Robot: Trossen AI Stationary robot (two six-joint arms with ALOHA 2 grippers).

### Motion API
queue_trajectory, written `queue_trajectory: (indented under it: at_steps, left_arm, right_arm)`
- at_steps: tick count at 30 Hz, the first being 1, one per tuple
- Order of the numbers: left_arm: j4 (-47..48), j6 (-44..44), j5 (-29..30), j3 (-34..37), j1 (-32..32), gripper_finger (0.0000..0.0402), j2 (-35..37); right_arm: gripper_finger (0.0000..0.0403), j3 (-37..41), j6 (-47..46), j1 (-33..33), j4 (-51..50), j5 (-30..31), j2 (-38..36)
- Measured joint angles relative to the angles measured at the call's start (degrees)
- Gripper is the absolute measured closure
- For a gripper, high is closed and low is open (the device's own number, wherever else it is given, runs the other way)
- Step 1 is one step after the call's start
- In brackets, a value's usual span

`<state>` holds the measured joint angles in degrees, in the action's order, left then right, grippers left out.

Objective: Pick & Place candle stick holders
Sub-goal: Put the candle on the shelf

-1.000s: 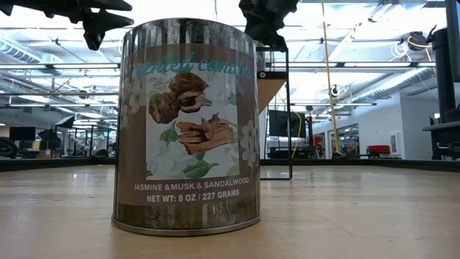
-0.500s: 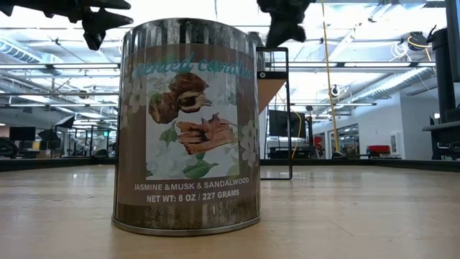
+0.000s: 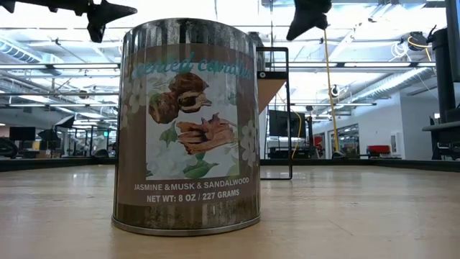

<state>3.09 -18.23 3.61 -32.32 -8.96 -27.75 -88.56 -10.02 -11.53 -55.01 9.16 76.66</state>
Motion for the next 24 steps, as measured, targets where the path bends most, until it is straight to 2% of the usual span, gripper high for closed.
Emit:
queue_trajectory:
  at_steps: [3,6,15,21,24]
  left_arm:
    - [-3.0,-2.8,2.9,0.0,0.0,0.0259,-0.6]
    - [-4.7,-5.9,2.9,0.0,0.0,0.0259,-2.3]
    - [-6.7,-13.3,-4.1,-2.5,1.4,0.0259,-14.0]
    - [3.8,-13.6,-6.6,-12.4,5.3,0.0259,-20.7]
    - [9.8,-13.9,-5.5,-18.8,7.9,0.0259,-23.2]
  right_arm:
    - [0.0402,7.1,0.0,0.0,6.2,-0.2,-6.5]
    - [0.0402,14.4,0.0,0.0,12.5,-0.2,-13.2]
    - [0.0403,32.0,0.8,0.0,27.2,-0.2,-30.1]
    - [0.0403,39.9,0.3,0.0,31.8,-0.2,-38.5]
    - [0.0403,42.6,0.3,0.0,34.5,-0.2,-41.4]
